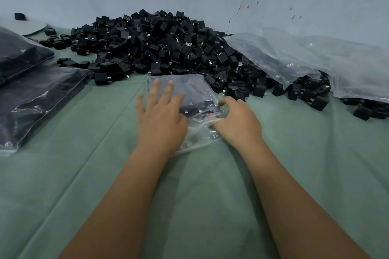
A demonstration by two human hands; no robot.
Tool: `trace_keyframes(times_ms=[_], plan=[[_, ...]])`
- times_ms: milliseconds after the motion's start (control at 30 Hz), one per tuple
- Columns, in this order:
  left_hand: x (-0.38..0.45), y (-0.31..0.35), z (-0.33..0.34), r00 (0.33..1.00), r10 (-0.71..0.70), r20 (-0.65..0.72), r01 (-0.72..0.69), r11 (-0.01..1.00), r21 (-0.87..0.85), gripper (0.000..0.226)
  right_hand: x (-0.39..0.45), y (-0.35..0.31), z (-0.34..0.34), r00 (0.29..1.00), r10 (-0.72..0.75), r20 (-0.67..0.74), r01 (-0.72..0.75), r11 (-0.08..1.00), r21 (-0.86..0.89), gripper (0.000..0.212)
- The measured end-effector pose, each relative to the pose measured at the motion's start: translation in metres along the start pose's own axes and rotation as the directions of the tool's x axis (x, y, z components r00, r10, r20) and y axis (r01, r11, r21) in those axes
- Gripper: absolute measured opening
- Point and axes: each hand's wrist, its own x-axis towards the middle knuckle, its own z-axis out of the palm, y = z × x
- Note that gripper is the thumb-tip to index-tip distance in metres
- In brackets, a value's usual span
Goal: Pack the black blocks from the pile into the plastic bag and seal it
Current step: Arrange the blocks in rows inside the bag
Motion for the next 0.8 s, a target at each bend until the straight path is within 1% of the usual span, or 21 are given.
trace_keyframes(times_ms=[67, 133, 200, 267, 367, 500, 633, 800], plan=[[0.011, 0.012, -0.001, 0.994, 0.105, 0.022, -0.103, 0.991, -0.083, 0.055, 0.003, 0.000, 0.001, 1.000, -0.004, 0.002, 0.004, 1.000, 0.008, 0.043], [0.022, 0.021, 0.003, 0.978, 0.176, 0.110, -0.163, 0.980, -0.117, 0.056, 0.006, -0.001, 0.001, 1.000, -0.006, 0.017, 0.006, 1.000, -0.001, 0.044], [0.028, 0.024, 0.011, 0.955, 0.212, 0.209, -0.197, 0.976, -0.093, 0.055, 0.009, -0.001, 0.002, 1.000, -0.008, 0.015, 0.009, 1.000, -0.025, 0.042], [0.028, 0.022, 0.020, 0.941, 0.213, 0.265, -0.200, 0.977, -0.074, 0.053, 0.009, -0.001, 0.005, 1.000, -0.007, -0.005, 0.007, 0.999, -0.038, 0.035], [0.023, 0.015, 0.030, 0.948, 0.200, 0.249, -0.182, 0.979, -0.093, 0.051, 0.007, -0.001, 0.010, 0.999, -0.011, -0.039, 0.008, 0.998, -0.061, 0.031], [0.024, 0.013, 0.032, 0.959, 0.193, 0.208, -0.167, 0.977, -0.134, 0.049, 0.006, -0.006, 0.014, 0.997, 0.017, -0.069, -0.025, 0.992, -0.124, 0.038], [0.023, 0.012, 0.032, 0.962, 0.192, 0.195, -0.162, 0.974, -0.159, 0.049, 0.006, -0.010, 0.016, 0.995, 0.028, -0.093, -0.045, 0.981, -0.189, 0.040], [0.023, 0.012, 0.032, 0.966, 0.185, 0.179, -0.155, 0.973, -0.171, 0.048, 0.004, -0.015, 0.016, 0.993, 0.019, -0.117, -0.048, 0.965, -0.257, 0.035]])
